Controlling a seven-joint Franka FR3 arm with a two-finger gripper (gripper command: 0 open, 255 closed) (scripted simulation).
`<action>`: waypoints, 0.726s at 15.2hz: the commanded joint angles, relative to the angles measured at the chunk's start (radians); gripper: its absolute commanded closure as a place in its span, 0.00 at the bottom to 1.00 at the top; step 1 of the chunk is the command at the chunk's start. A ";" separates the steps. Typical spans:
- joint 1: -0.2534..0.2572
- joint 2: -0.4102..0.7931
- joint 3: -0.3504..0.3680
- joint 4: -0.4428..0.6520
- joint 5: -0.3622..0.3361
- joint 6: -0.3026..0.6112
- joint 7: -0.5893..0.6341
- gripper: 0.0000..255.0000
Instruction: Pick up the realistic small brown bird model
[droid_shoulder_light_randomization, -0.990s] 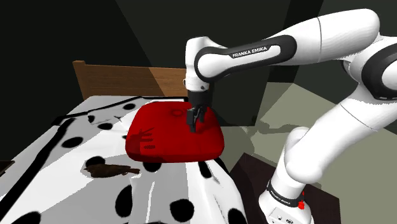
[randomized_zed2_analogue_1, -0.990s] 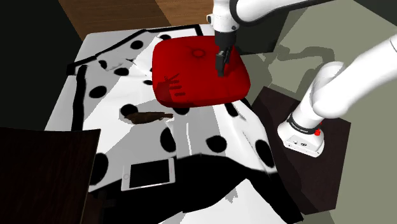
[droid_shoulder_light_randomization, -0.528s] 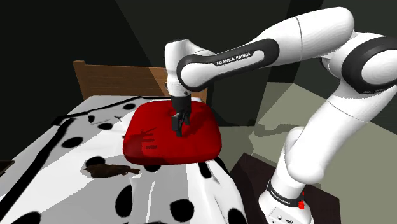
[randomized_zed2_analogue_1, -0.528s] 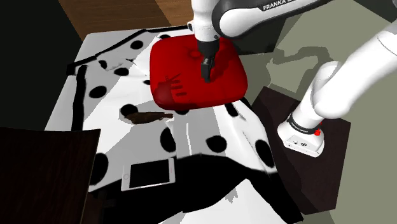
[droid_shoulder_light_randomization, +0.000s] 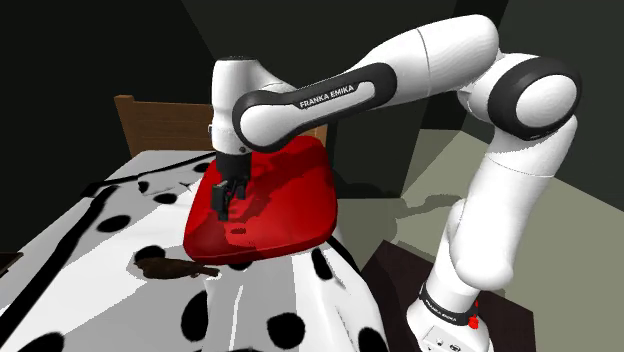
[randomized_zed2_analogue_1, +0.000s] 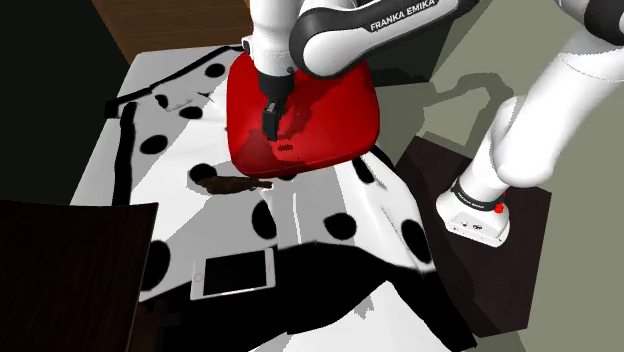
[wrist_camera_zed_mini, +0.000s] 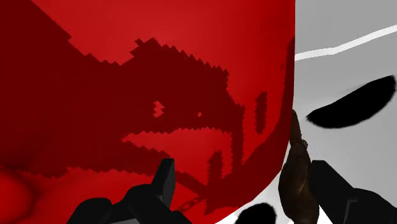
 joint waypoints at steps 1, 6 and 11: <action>0.013 0.136 0.015 0.031 -0.013 0.025 0.006 0.00; 0.067 0.298 0.041 0.197 -0.096 0.046 0.045 0.00; 0.143 0.466 0.047 0.396 -0.180 0.037 0.072 0.00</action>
